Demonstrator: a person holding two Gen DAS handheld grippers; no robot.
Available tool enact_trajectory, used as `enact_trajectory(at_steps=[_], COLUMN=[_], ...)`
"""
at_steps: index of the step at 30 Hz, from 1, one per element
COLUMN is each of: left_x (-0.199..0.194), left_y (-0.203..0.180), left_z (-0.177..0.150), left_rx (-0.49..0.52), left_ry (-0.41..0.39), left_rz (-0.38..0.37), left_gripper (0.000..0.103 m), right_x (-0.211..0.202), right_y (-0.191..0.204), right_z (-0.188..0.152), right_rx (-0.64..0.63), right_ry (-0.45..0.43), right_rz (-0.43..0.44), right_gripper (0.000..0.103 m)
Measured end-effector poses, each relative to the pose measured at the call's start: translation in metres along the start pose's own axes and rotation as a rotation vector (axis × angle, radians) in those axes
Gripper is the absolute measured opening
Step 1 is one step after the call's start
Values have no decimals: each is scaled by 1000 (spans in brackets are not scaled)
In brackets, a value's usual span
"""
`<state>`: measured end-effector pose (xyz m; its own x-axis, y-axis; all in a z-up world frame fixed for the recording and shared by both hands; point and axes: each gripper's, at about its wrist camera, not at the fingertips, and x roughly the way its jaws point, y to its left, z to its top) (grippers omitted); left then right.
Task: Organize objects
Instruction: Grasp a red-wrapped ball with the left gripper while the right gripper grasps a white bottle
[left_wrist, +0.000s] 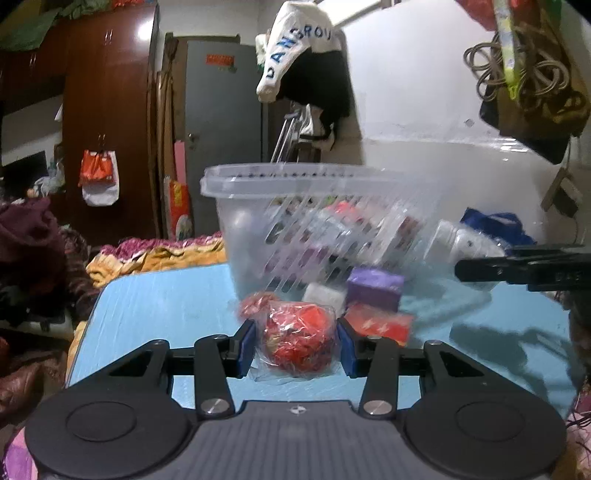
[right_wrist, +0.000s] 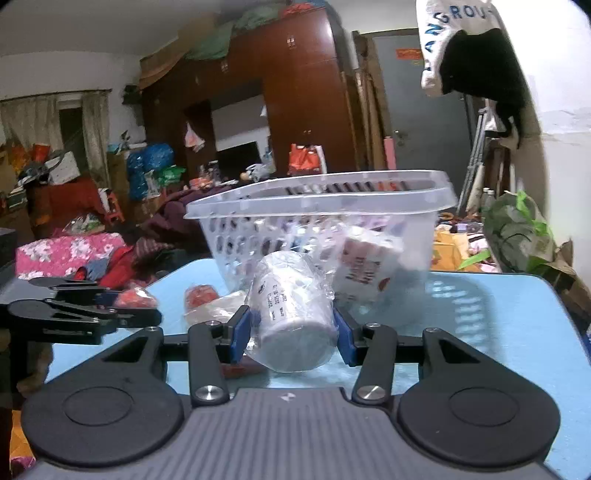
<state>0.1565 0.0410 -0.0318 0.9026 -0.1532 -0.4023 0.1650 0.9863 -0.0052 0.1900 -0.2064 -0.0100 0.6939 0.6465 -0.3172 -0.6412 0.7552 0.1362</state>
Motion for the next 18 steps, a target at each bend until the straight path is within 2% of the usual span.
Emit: enact_trajectory(at_steps=[18], left_x=[9], left_y=[-10], left_z=[-5], left_rx=[-33], left_ry=[13], left_rz=[-59], left_gripper=[49], right_x=[-4], right_y=[-11], right_z=[-4], right_rx=[13], right_ry=[-16], right_rz=[-58], right_gripper=[51])
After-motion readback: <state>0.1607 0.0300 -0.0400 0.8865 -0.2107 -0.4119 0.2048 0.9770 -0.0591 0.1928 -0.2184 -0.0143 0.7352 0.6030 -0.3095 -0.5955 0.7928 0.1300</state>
